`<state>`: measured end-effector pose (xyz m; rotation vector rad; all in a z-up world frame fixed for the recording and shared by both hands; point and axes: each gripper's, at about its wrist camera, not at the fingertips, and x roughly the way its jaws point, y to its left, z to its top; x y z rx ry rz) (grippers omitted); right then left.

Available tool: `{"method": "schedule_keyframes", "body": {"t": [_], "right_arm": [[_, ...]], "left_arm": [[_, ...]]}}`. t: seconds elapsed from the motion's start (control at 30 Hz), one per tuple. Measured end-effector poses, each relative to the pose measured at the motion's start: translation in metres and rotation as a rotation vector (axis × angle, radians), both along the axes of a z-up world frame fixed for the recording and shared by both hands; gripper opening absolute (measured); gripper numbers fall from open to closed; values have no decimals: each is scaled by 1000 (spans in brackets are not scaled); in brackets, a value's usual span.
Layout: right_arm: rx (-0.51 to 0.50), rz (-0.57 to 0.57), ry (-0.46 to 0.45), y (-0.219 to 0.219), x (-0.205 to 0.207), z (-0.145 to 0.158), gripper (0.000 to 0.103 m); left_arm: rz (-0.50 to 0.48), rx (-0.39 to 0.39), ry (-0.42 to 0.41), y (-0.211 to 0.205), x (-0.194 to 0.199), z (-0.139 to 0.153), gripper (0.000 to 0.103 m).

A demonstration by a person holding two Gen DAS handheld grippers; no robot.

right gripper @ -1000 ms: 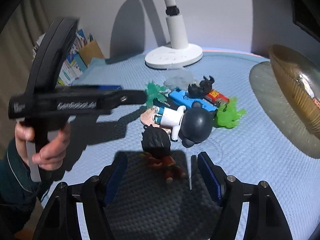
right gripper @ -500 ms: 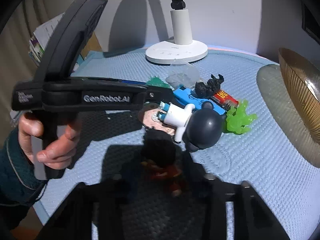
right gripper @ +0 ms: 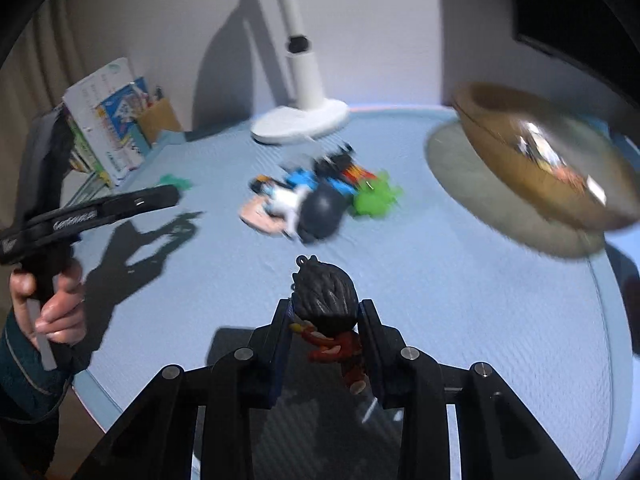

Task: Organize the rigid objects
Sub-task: 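Grasp the red-clothed figurine with the right tool while the left tool grasps the green figure, then carry both held figures over the amber bowl and open both tools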

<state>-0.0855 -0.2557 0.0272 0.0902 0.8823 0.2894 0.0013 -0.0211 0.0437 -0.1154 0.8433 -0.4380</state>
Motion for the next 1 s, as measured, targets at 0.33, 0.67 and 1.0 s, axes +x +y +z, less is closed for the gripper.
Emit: {"method": "schedule_keyframes", "body": {"t": [0.33,0.67,1.0], "right_arm": [[44,40,22,-2,-25,-10,43],[5,2,21,12,-9,-13,57],[27,-71,-76,-17,-21,11,34]], "left_arm": [[15,107,-46,-13,-21,-20,41],[22,141,-49,-18,-23,-25,41],[18,138,-100,-33,-27,8,41]]}}
